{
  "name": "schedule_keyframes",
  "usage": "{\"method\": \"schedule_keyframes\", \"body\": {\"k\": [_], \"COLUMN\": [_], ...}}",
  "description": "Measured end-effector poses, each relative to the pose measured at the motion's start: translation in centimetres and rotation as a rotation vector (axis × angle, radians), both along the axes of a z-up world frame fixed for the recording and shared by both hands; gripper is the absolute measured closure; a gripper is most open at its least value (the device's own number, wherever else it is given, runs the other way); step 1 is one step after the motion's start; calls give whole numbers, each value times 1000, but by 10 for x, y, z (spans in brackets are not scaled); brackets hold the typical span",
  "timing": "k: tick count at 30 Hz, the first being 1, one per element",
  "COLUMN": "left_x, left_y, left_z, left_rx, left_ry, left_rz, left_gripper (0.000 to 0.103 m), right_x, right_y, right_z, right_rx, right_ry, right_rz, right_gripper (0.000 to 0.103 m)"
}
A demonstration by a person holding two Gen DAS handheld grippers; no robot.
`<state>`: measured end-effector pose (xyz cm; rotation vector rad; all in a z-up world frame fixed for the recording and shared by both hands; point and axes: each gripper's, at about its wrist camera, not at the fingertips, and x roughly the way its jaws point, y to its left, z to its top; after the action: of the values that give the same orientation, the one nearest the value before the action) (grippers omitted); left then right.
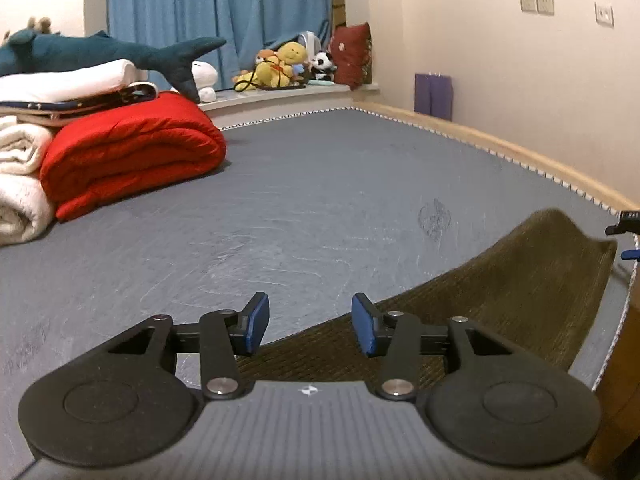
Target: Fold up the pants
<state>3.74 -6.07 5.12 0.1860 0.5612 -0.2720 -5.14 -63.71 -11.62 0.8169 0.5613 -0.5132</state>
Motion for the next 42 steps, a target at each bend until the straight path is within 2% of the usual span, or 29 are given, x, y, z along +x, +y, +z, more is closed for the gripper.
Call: {"method": "schedule_keyframes", "body": {"k": [2,4,7,11,12,15,19,24,28,30,33,35,37,40,42], "left_x": [6,15,21,22,21,22,22,19,18,17,15,13,11,12,12], "left_y": [0,4,13,21,20,16,10,5,6,9,13,16,19,24,28], "left_z": [-8,-15,-18,-15,-15,-21,-29,-28,-25,-24,-22,-20,-18,-19,-19], "left_rx": [8,15,18,-5,-3,18,35,48,47,45,44,42,38,37,33], "left_ry": [13,29,48,66,65,74,93,71,62,58,49,44,39,43,52], "left_rz": [4,17,39,44,42,36,33,21,27,28,31,35,40,50,57], "left_gripper": [52,52,52,52,52,51,51,51,51,51,51,50,48,48,48], "right_x": [2,5,7,14,14,12,2,-4,-8,-8,-5,-1,0,-9,-19], "right_y": [-8,-12,-17,-20,-20,-24,-26,-24,-12,4,50,103,164,258,317], "right_z": [-18,-32,-37,-33,-33,-34,-31,-25,-8,12,52,77,92,89,72], "right_rx": [103,153,105,94,88,80,83,74,11,-79,-265,-444,-570,-689,-728], "right_ry": [-27,-40,-41,-38,-30,-26,-32,-56,-98,-136,-243,-340,-446,-541,-521], "right_rz": [-8,9,39,23,15,11,19,25,31,65,208,375,578,889,1110], "right_gripper": [28,30,40,53,60,67,71,78,80,81,82,82,82,81,81]}}
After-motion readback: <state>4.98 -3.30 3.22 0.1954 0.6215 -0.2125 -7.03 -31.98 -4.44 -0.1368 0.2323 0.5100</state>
